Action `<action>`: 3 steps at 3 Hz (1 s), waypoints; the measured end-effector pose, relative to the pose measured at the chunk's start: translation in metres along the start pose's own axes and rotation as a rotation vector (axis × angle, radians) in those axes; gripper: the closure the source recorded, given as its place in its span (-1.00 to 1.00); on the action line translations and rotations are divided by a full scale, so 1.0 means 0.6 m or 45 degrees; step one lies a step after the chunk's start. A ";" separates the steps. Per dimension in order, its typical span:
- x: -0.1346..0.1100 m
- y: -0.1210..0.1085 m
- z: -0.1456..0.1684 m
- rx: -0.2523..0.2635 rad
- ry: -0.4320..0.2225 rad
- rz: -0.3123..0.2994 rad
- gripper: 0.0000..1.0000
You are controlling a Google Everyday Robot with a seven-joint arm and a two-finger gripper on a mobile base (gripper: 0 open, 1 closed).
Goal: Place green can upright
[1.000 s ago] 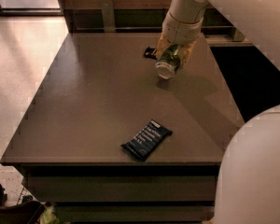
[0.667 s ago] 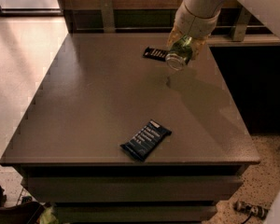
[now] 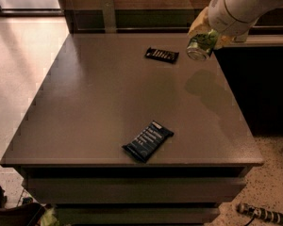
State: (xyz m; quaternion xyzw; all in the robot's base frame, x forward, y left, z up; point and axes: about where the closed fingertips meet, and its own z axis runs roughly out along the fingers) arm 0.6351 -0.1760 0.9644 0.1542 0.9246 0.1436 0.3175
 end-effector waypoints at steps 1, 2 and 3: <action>-0.023 0.002 -0.025 -0.212 -0.110 -0.027 1.00; -0.059 0.029 -0.053 -0.541 -0.183 -0.014 1.00; -0.056 0.059 -0.072 -0.721 -0.166 -0.131 1.00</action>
Offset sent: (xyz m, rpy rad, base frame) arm -0.0013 0.0120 0.0740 0.0979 -0.5700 0.6883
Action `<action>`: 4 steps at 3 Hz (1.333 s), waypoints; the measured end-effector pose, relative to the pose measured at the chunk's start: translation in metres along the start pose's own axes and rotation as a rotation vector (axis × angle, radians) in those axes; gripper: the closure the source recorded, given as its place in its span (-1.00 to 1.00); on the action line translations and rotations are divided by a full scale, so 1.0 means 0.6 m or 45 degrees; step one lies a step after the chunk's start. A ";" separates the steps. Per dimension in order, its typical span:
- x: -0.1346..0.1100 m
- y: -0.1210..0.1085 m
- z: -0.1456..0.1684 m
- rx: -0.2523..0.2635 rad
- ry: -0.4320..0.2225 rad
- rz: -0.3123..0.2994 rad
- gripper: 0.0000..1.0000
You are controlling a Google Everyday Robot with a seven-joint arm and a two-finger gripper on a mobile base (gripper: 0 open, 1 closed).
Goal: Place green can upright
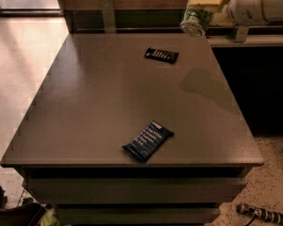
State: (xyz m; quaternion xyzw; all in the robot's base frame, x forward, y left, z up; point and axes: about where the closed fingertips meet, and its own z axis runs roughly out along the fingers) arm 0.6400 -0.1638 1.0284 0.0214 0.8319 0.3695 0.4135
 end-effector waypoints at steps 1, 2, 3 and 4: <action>0.009 0.020 -0.001 -0.076 0.031 -0.215 1.00; 0.022 0.025 0.001 -0.122 0.043 -0.438 1.00; 0.025 0.030 0.004 -0.136 0.041 -0.583 1.00; 0.025 0.030 0.004 -0.136 0.041 -0.584 1.00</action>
Offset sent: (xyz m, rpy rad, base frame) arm -0.0186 0.0155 -0.0056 -0.3763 -0.4126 0.3650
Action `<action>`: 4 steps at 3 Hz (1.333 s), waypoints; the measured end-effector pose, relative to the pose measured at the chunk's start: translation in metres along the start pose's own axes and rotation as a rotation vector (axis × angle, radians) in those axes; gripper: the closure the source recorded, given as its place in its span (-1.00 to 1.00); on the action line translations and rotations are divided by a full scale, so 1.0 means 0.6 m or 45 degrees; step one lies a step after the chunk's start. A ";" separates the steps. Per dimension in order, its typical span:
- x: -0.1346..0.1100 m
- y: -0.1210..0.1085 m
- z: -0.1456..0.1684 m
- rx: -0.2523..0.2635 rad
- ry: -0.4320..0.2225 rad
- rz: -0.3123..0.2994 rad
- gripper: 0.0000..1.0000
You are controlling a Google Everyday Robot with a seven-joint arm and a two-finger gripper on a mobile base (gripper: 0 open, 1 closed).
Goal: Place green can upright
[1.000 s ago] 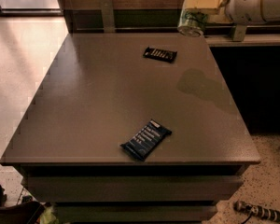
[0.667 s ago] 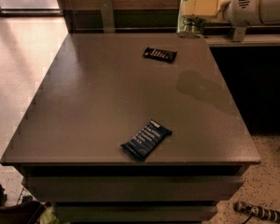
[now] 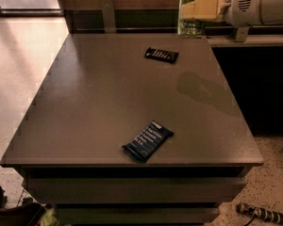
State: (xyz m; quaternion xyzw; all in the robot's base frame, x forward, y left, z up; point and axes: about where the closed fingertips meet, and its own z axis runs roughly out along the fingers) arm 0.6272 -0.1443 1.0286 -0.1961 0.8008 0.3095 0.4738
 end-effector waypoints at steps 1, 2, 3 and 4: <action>0.006 0.003 0.009 -0.025 -0.046 -0.059 1.00; 0.025 0.000 0.030 -0.126 -0.183 -0.125 1.00; 0.047 -0.001 0.043 -0.217 -0.266 -0.255 1.00; 0.070 -0.005 0.044 -0.255 -0.294 -0.424 1.00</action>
Offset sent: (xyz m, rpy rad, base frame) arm 0.0040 0.0213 -0.0468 0.0404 -0.4796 0.2362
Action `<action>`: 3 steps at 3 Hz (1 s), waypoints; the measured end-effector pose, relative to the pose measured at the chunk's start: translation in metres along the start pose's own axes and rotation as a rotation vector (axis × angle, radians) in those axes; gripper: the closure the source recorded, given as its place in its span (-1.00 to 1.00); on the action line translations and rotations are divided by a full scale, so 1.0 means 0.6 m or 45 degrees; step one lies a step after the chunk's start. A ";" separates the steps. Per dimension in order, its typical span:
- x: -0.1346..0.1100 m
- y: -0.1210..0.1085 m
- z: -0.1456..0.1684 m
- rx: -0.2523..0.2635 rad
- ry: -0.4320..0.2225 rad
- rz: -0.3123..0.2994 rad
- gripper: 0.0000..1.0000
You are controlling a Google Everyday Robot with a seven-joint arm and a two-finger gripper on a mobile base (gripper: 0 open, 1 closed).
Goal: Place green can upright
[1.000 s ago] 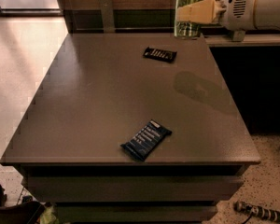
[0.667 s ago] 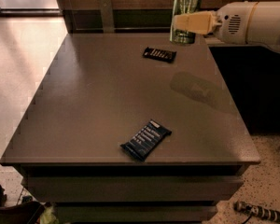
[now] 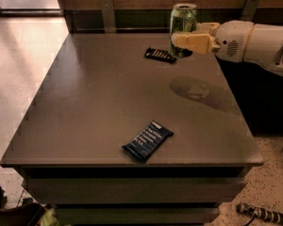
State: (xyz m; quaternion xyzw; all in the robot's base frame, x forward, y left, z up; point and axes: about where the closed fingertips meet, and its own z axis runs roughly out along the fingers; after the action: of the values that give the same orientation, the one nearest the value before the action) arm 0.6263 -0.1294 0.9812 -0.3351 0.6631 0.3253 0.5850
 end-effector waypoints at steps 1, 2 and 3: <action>0.023 0.002 -0.005 -0.014 -0.010 -0.100 1.00; 0.053 0.004 -0.004 -0.006 -0.039 -0.133 1.00; 0.086 0.004 0.003 0.008 -0.054 -0.123 1.00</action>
Offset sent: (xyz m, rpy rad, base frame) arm -0.0091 -0.0070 -0.0603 -0.0166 -0.1418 -0.0108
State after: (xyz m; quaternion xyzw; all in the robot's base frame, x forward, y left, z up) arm 0.6207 -0.1298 0.9300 -0.3580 0.6346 0.3017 0.6150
